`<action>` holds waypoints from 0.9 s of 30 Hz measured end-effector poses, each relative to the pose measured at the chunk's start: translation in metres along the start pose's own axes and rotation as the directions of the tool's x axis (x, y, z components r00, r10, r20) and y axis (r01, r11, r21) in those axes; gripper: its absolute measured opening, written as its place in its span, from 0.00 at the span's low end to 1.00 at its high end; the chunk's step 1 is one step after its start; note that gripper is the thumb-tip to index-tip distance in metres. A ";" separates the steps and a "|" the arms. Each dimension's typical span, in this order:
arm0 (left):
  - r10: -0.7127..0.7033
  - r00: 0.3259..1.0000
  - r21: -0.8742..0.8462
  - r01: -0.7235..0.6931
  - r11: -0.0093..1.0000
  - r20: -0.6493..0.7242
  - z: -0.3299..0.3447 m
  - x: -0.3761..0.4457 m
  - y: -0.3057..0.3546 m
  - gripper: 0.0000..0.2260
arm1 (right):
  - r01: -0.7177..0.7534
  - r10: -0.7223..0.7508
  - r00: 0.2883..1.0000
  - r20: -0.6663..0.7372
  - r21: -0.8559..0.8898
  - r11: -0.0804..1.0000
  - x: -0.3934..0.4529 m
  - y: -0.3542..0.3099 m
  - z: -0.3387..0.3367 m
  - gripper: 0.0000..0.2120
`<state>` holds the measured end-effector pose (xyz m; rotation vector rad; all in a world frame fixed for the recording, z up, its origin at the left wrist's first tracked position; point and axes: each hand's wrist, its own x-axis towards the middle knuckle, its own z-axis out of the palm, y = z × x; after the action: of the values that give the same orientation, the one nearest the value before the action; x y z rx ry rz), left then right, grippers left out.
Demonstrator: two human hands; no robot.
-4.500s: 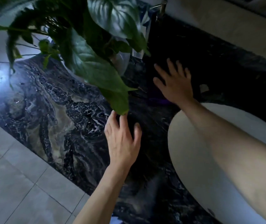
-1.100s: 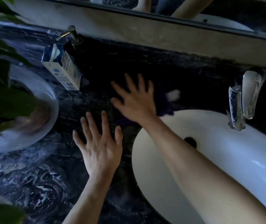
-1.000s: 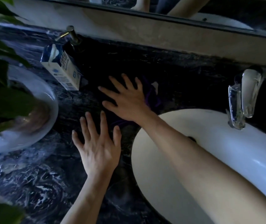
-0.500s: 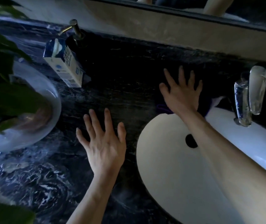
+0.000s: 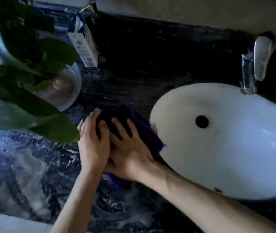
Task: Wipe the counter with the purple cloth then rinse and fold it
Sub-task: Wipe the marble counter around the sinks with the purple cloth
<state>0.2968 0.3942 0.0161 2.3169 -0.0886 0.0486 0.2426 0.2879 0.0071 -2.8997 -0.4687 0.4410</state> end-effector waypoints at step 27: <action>0.457 0.587 0.005 -0.618 0.786 0.668 0.155 -0.269 0.158 0.26 | -0.835 0.841 0.478 -0.255 0.165 0.525 -0.337 0.036 0.102 0.30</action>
<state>0.0175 0.1868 0.0092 2.3482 -1.2198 -0.4583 -0.0850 0.1546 -0.0091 -2.8737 1.0862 0.0651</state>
